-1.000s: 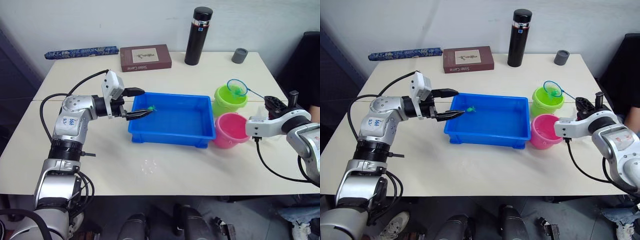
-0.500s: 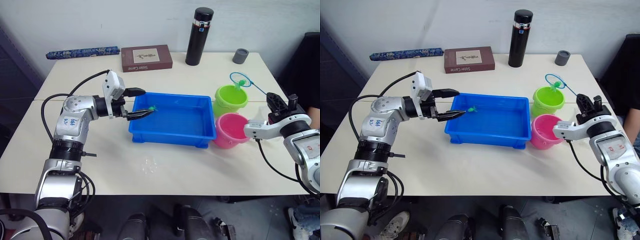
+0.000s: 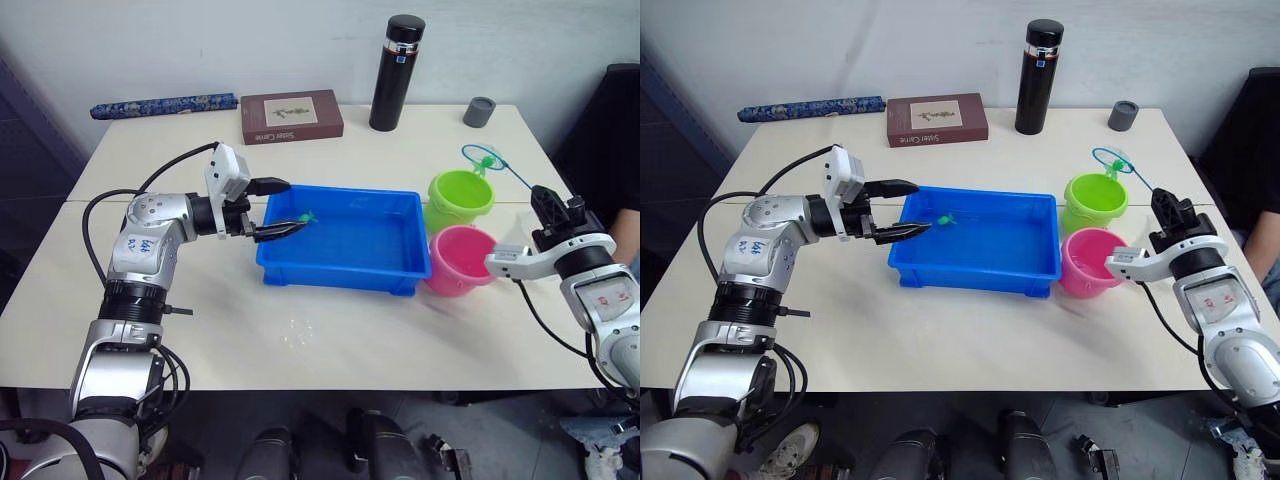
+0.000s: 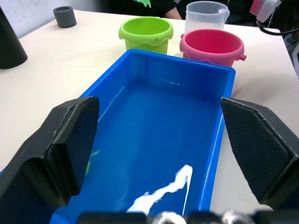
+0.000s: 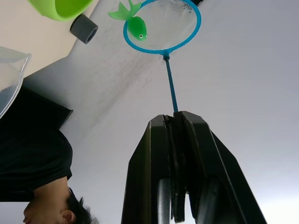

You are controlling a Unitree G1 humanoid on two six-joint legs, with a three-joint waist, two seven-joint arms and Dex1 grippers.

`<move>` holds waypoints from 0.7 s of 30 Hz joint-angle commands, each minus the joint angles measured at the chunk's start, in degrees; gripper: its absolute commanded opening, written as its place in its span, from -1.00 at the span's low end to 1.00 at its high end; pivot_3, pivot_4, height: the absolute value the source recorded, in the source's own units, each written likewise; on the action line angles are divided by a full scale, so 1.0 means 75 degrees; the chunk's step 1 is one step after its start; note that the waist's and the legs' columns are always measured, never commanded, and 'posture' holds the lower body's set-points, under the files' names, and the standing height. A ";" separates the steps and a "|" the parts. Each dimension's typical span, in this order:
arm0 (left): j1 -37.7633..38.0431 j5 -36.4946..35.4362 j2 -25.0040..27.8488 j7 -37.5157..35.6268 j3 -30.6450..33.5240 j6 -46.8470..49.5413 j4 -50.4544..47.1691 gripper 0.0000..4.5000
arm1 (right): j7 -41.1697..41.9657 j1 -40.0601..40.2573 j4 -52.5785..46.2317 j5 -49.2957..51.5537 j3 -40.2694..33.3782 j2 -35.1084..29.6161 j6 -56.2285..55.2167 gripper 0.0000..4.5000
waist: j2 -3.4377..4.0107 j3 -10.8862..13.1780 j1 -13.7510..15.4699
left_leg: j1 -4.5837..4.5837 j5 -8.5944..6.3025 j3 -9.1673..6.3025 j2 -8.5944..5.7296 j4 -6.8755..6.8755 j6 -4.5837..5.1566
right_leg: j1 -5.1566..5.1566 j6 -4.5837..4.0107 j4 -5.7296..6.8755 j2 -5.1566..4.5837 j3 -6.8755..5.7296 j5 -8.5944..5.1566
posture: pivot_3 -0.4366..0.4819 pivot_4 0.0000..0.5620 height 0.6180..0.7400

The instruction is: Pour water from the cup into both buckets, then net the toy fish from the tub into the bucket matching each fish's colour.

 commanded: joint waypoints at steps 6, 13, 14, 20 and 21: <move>0.0003 -0.0117 0.0122 0.0025 0.0195 0.0028 -0.0378 0.98 | -0.0249 -0.0020 0.0089 -0.0272 -0.0094 0.0148 -0.0044 -1.00 | 0.0000 0.0000 -0.0002 | 0.0000 0.0000 0.0001 0.0000 0.0000 0.0000 | 0.0000 0.0000 0.0001 0.0000 0.0001 0.0000 | -0.05 -0.47 1.00; 0.0036 -0.0123 0.0159 0.0033 0.0217 0.0068 -0.0423 0.98 | -0.0261 0.0133 0.0023 -0.0239 -0.0115 0.0324 -0.0052 -1.00 | 0.0000 0.0000 -0.0004 | 0.0001 0.0001 0.0001 0.0000 0.0001 0.0000 | 0.0000 0.0000 0.0002 0.0000 0.0001 0.0000 | -0.05 -0.47 1.00; 0.0043 -0.0125 0.0169 0.0034 0.0221 0.0079 -0.0434 0.98 | -0.0238 0.0153 0.0033 -0.0231 -0.0115 0.0315 -0.0083 -1.00 | 0.0000 0.0000 -0.0003 | 0.0001 0.0001 0.0001 0.0000 0.0001 0.0000 | 0.0000 0.0000 0.0002 0.0001 0.0001 0.0000 | -0.05 -0.47 1.00; 0.0093 -0.0129 0.0198 0.0045 0.0230 0.0124 -0.0506 0.98 | -0.0295 0.0263 0.0040 -0.0220 -0.0149 0.0370 -0.0089 -1.00 | 0.0000 0.0000 -0.0003 | 0.0002 0.0001 0.0001 -0.0001 0.0002 0.0000 | 0.0000 0.0000 0.0005 0.0000 0.0002 0.0000 | -0.05 -0.47 1.00; 0.0100 -0.0127 0.0204 0.0044 0.0234 0.0125 -0.0508 0.98 | -0.0298 0.0244 0.0052 -0.0213 -0.0192 0.0397 -0.0027 -1.00 | 0.0000 0.0000 -0.0004 | 0.0002 0.0001 0.0001 -0.0001 0.0002 0.0000 | 0.0000 0.0000 0.0005 0.0000 0.0002 0.0000 | -0.05 -0.47 1.00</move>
